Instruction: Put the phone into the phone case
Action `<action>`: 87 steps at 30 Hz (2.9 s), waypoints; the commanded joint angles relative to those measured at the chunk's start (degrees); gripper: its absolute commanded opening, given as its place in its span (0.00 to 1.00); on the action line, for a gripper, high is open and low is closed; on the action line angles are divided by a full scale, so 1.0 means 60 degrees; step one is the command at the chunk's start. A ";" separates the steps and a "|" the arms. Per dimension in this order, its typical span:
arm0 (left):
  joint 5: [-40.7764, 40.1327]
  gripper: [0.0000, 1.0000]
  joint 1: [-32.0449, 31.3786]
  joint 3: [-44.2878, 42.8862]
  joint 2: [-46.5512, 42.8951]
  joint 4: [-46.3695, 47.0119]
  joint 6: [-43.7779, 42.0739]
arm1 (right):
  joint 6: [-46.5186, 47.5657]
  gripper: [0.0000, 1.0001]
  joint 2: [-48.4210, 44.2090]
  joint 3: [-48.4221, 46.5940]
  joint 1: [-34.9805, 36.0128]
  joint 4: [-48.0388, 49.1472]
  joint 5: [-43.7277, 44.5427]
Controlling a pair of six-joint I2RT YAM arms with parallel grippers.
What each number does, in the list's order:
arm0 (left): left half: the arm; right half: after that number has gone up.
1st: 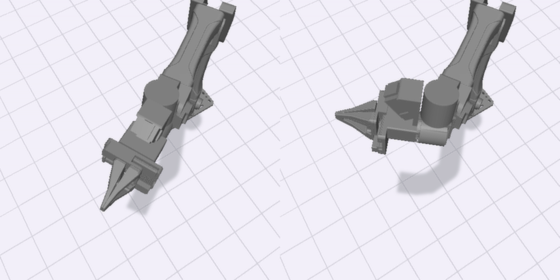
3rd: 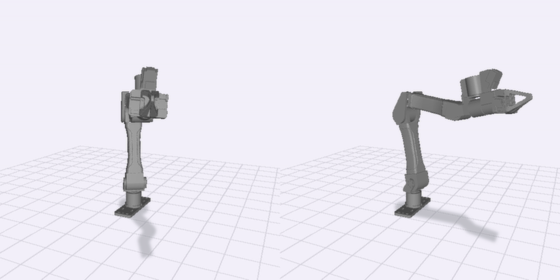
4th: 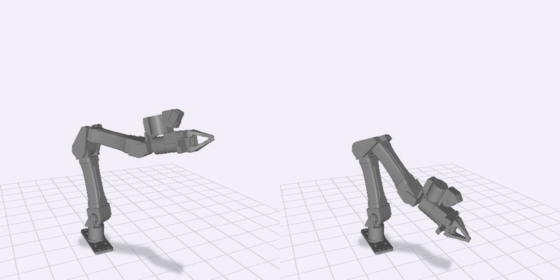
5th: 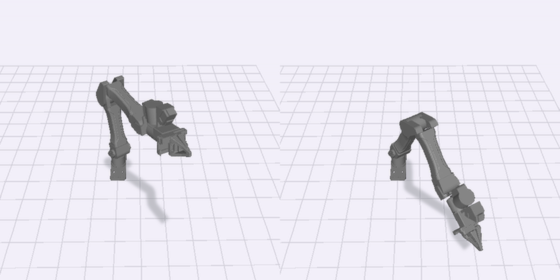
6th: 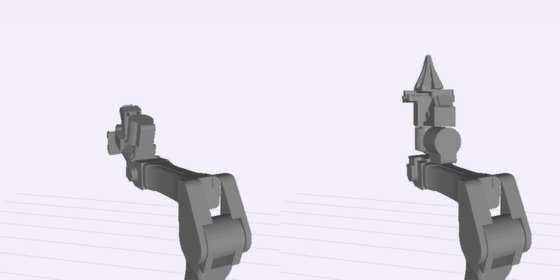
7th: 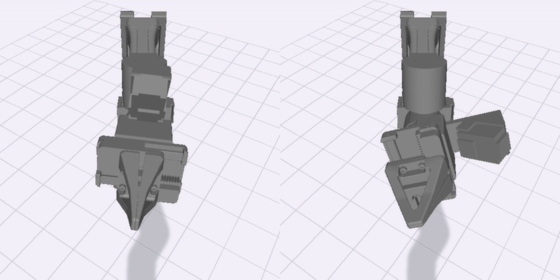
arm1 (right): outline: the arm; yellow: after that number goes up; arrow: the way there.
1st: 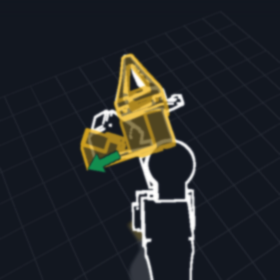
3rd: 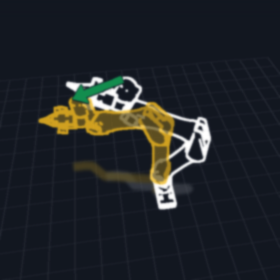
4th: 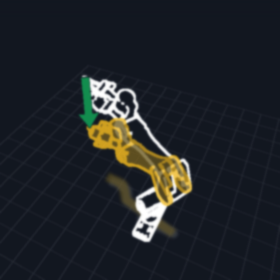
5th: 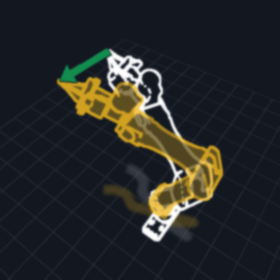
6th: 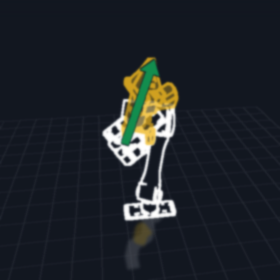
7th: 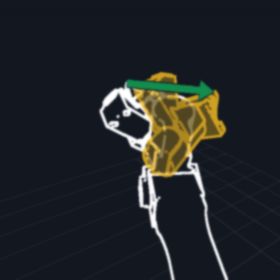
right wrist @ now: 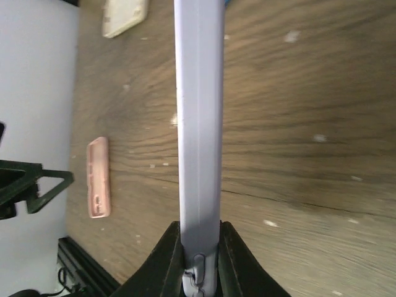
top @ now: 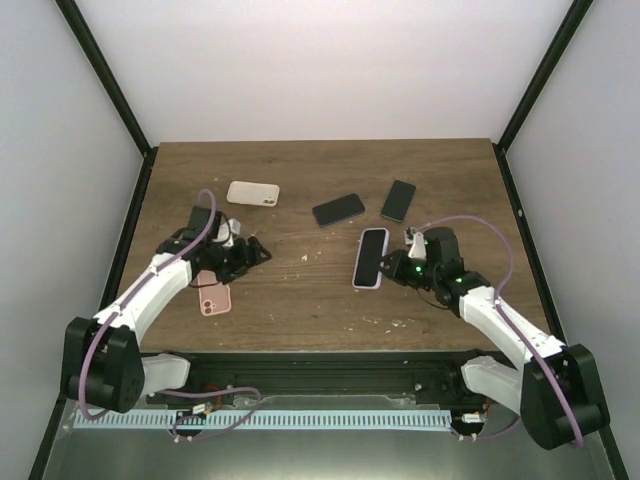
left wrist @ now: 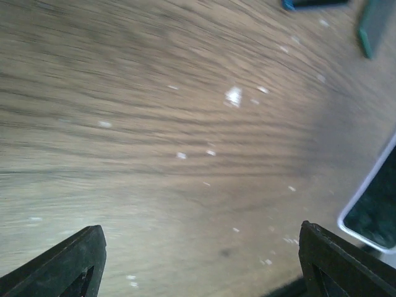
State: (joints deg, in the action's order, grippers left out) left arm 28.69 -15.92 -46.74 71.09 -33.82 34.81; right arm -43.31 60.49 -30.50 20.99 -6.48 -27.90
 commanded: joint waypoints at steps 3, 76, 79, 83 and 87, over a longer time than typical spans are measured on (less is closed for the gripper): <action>-0.1904 0.84 0.1306 0.0473 0.0041 -0.0479 -0.0237 | 0.1119 0.11 0.0281 0.0291 -0.1597 -0.0657 -0.1465; -0.1636 0.76 0.1797 0.1887 0.1052 0.1621 0.0035 | 0.2287 1.00 0.9487 -0.9636 -0.1265 -0.3530 0.6488; -0.1603 0.75 0.1797 0.2042 0.1099 0.1777 -0.0009 | 0.2630 0.99 1.0126 -1.0272 -0.1112 -0.3933 0.6937; -0.1632 0.73 0.1798 0.2166 0.1168 0.1839 -0.0091 | 0.2654 0.99 1.0892 -1.1027 -0.1105 -0.4696 0.7579; -0.1134 0.73 0.1794 0.2240 0.1364 0.1954 -0.0108 | 0.2681 0.99 1.1176 -1.1210 -0.1110 -0.4517 0.7343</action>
State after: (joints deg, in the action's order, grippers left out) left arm 19.77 -5.39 -34.37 77.76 -23.27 35.22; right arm -28.10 125.99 -95.11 14.06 -31.29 14.00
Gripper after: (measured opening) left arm 0.731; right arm 0.992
